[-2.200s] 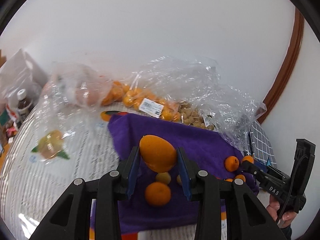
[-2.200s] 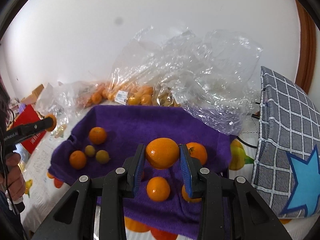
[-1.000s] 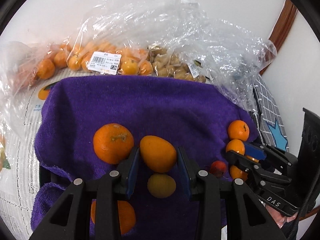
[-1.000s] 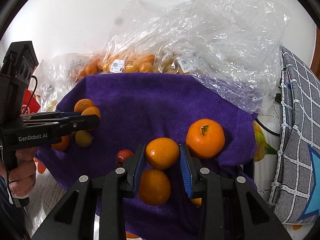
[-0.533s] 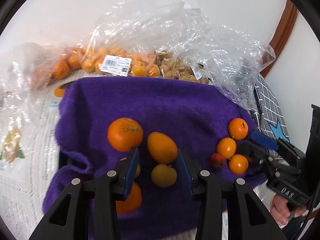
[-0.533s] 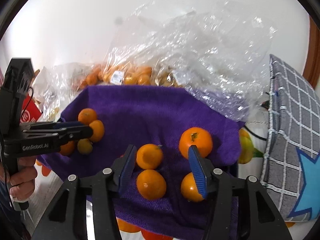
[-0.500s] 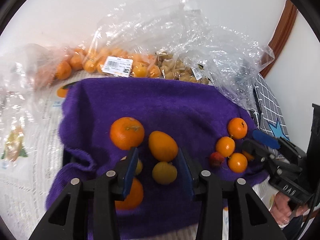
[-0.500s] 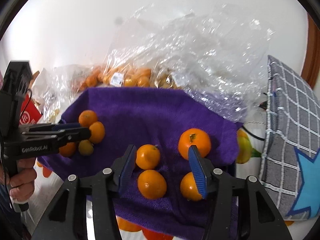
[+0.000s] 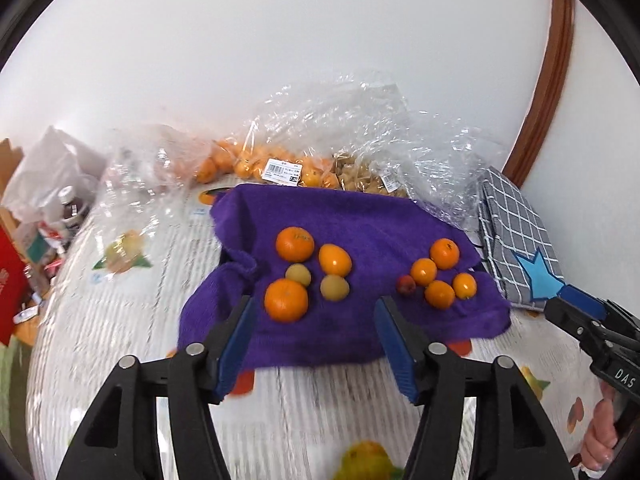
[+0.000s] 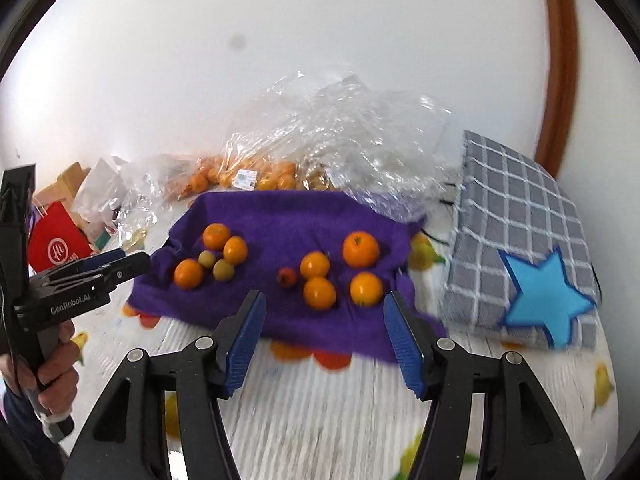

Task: Organize fruits

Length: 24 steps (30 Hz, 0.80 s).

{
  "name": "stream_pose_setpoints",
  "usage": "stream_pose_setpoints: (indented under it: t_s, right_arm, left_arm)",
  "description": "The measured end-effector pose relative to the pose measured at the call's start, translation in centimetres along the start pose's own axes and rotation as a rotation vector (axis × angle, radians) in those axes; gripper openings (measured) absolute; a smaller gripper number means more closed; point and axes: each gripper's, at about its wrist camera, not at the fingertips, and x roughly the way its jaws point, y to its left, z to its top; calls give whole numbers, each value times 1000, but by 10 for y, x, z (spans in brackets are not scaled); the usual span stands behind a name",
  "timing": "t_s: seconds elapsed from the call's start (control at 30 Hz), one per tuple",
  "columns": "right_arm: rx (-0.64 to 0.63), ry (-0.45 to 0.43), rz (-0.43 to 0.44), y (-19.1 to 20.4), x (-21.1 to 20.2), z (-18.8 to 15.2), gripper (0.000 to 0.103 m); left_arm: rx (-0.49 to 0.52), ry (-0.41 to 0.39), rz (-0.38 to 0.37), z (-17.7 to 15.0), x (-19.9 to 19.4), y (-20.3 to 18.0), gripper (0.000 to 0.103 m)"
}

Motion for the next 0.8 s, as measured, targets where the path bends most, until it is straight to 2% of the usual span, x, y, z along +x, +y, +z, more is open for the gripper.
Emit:
stream_pose_setpoints:
  t_s: [0.07,0.13,0.2,0.3,0.47,0.8]
  right_arm:
    - [22,-3,-24,0,-19,-10,64]
    - [27,-31,-38,1,-38,-20,82]
    - [28,-80,-43,3,-59,-30,90]
    - [34,-106,-42,6,-84,-41,97]
    - [21,-119,-66,11,-112,-50,98]
    - [43,-140,-84,1,-144,-64,98]
  left_arm:
    - [-1,-5,3,-6,-12,-3,64]
    - [0,-1,-6,-15,-27,-7,67]
    - [15,0,-9,-22,-40,-12,69]
    - [26,-27,16,-34,-62,-21,74]
    - [22,-74,25,-46,-96,-30,82]
    - [31,-134,56,-55,-129,-36,84]
